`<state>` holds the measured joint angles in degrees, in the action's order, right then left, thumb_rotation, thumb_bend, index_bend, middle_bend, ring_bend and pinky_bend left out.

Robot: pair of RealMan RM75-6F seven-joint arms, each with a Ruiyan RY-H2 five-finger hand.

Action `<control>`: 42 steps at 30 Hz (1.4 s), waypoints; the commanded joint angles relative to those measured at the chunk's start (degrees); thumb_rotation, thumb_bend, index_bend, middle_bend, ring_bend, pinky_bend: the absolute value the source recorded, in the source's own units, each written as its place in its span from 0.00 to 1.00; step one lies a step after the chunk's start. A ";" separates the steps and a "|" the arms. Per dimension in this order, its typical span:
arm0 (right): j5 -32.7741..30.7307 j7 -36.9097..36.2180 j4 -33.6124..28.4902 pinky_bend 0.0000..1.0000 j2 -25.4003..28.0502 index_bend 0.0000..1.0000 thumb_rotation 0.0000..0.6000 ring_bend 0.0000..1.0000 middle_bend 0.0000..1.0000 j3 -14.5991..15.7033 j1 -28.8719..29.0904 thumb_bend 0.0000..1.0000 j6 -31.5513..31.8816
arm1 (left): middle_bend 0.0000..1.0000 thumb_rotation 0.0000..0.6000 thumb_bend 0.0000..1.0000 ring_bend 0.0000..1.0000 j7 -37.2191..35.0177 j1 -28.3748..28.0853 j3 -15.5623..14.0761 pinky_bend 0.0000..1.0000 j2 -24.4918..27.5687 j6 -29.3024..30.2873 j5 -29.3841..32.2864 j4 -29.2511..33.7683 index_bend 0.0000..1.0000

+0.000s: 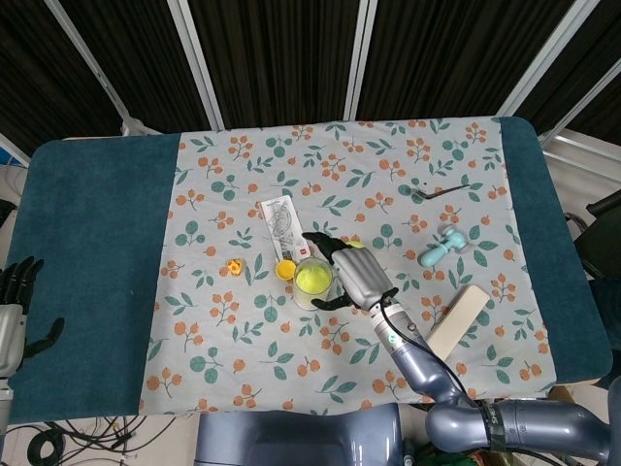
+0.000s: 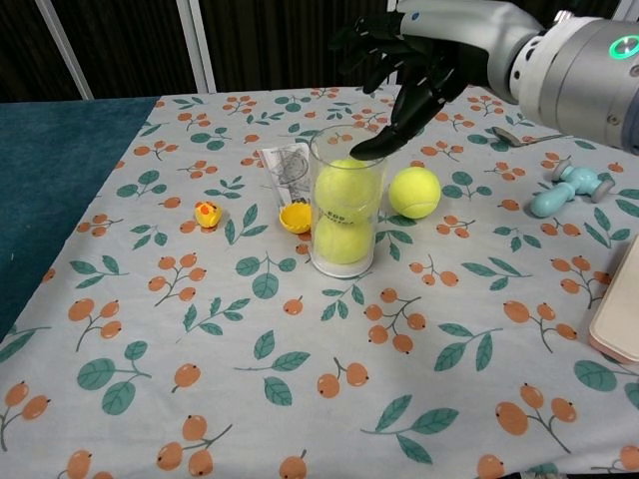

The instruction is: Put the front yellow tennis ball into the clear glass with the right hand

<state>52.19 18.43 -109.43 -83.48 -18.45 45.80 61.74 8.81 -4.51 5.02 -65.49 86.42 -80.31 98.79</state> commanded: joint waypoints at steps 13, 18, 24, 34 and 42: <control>12.29 11.34 -10.25 0.26 20.06 0.07 1.00 0.11 0.04 10.81 -11.70 0.07 11.79 | 0.03 1.00 0.31 0.00 0.68 0.12 0.08 0.00 -0.27 0.36 0.19 0.25 0.03; 19.81 11.55 -8.09 0.26 22.43 0.05 1.00 0.11 0.03 16.13 -18.78 0.08 19.15 | 0.03 1.00 0.31 0.00 1.13 0.14 0.12 0.00 -0.41 0.58 0.12 0.31 0.03; 27.23 8.35 -0.28 0.26 20.10 0.04 1.00 0.11 0.02 20.36 -26.51 0.08 27.54 | 0.03 1.00 0.31 0.00 1.68 0.27 -0.01 0.00 -0.47 0.88 -0.14 0.46 0.03; 29.52 -1.87 12.32 0.26 17.51 0.04 1.00 0.11 0.02 22.65 -33.06 0.08 29.73 | 0.03 1.00 0.31 0.00 2.08 0.27 -0.27 0.00 -0.63 0.84 -0.48 0.51 0.03; 30.49 -10.65 19.59 0.26 17.53 0.04 1.00 0.11 0.02 22.01 -33.94 0.09 26.77 | 0.03 1.00 0.31 0.00 2.48 0.22 -0.25 0.00 -0.93 0.95 -0.66 0.44 0.03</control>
